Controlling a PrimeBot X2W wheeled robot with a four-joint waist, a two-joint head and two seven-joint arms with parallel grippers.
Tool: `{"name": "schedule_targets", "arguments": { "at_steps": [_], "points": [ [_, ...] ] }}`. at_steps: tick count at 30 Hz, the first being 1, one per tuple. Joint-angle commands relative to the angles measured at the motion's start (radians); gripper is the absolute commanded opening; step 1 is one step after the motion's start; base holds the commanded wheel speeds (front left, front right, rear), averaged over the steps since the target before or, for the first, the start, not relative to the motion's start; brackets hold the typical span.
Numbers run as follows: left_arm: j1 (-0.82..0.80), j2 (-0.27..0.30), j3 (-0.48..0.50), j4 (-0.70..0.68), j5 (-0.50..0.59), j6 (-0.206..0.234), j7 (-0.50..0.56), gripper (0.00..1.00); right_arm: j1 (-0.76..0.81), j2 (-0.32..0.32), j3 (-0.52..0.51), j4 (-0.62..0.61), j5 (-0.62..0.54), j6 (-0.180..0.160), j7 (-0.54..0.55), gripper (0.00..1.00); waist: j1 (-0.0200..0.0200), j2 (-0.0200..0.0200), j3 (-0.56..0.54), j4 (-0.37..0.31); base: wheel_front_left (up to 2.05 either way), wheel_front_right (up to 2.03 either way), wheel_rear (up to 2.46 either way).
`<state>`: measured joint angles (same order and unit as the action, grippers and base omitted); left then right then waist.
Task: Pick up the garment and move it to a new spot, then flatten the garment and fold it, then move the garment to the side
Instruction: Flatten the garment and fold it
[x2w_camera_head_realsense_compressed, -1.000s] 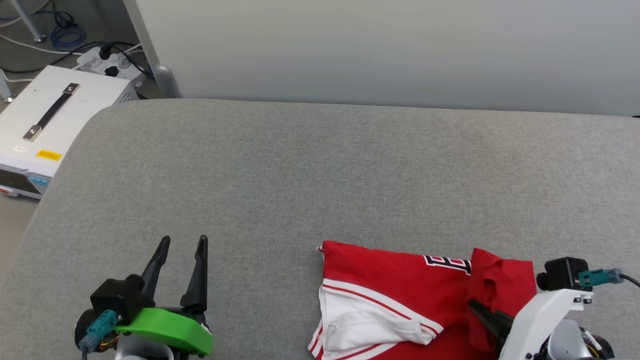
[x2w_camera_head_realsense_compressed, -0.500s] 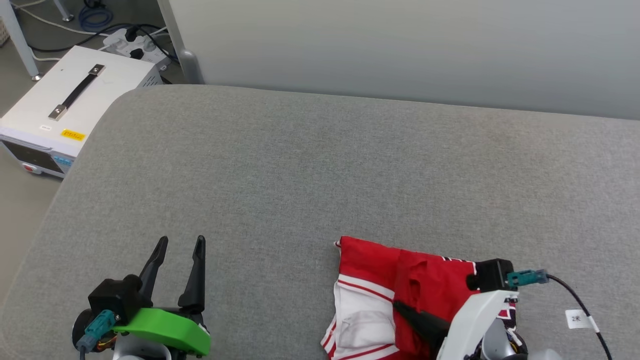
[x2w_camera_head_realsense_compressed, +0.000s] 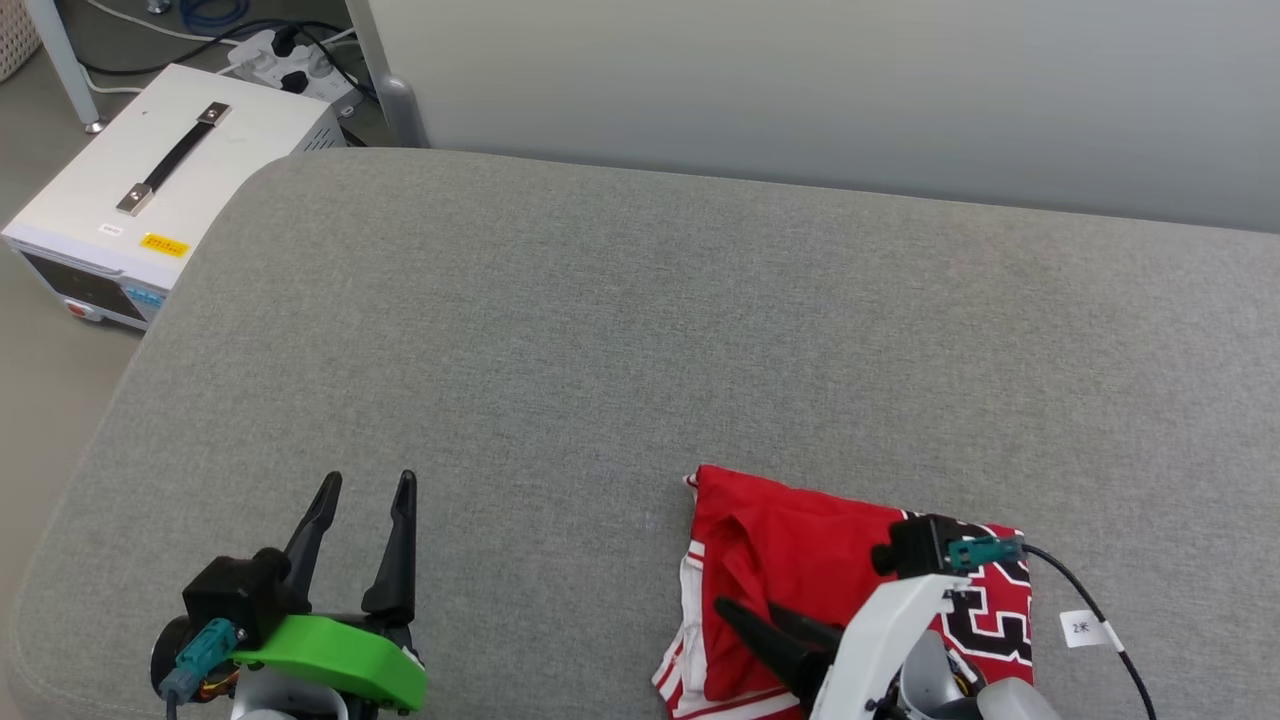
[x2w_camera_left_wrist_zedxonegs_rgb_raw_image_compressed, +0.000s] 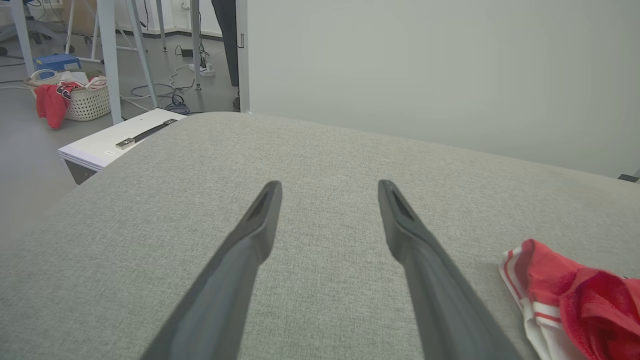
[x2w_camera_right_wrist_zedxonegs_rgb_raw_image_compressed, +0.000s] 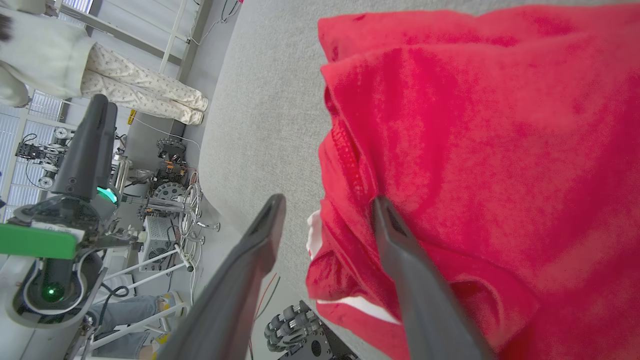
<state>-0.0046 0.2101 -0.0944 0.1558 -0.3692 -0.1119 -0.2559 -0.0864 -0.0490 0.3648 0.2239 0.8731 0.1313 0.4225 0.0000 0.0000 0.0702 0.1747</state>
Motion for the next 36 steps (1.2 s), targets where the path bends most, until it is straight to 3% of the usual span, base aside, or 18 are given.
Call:
{"name": "schedule_targets", "arguments": {
  "at_steps": [1,6,10,17,21,28,33,36],
  "points": [
    [-0.018,-0.009,0.002,0.004,0.009,-0.007,-0.006,1.00,-0.020,-0.001,0.020,0.003,0.013,-0.001,-0.010,1.00,0.0000,0.0000,-0.001,-0.002,0.00,0.00,0.00],
    [-0.018,-0.014,0.002,0.010,0.013,-0.008,-0.006,1.00,-0.031,-0.001,0.086,-0.013,0.045,-0.001,-0.011,1.00,0.0000,0.0000,-0.008,-0.010,0.00,0.00,0.00],
    [-0.018,-0.018,-0.003,0.012,0.016,-0.010,-0.006,1.00,-0.045,-0.001,0.078,-0.037,0.037,-0.001,-0.014,1.00,0.0000,0.0000,-0.018,-0.020,0.00,0.00,0.00],
    [-0.007,-0.026,-0.006,0.005,0.021,-0.012,-0.006,1.00,-0.102,-0.005,-0.032,-0.112,-0.207,-0.001,-0.014,1.00,0.0000,0.0000,-0.034,-0.048,0.00,0.00,0.00],
    [-0.006,-0.034,-0.010,-0.006,0.025,-0.013,-0.006,1.00,-0.141,-0.094,-0.073,-0.186,-0.384,-0.001,-0.040,1.00,0.0000,0.0000,-0.035,-0.069,0.00,0.00,0.00],
    [-0.011,-0.053,-0.023,-0.027,0.030,-0.016,-0.006,1.00,-0.155,-0.277,-0.141,-0.242,-0.532,-0.001,-0.174,1.00,0.0000,0.0000,-0.034,-0.097,0.00,0.00,0.00],
    [-0.008,-0.065,-0.027,-0.037,0.038,-0.017,-0.006,1.00,-0.085,-0.344,-0.249,-0.244,-0.563,-0.001,-0.292,1.00,0.0000,0.0000,-0.037,-0.108,0.00,0.00,0.00],
    [-0.002,-0.070,-0.028,-0.044,0.043,-0.017,-0.006,1.00,-0.027,-0.350,-0.305,-0.256,-0.571,-0.001,-0.343,1.00,0.0000,0.0000,-0.036,-0.112,0.00,0.00,0.00]
  ]
}}
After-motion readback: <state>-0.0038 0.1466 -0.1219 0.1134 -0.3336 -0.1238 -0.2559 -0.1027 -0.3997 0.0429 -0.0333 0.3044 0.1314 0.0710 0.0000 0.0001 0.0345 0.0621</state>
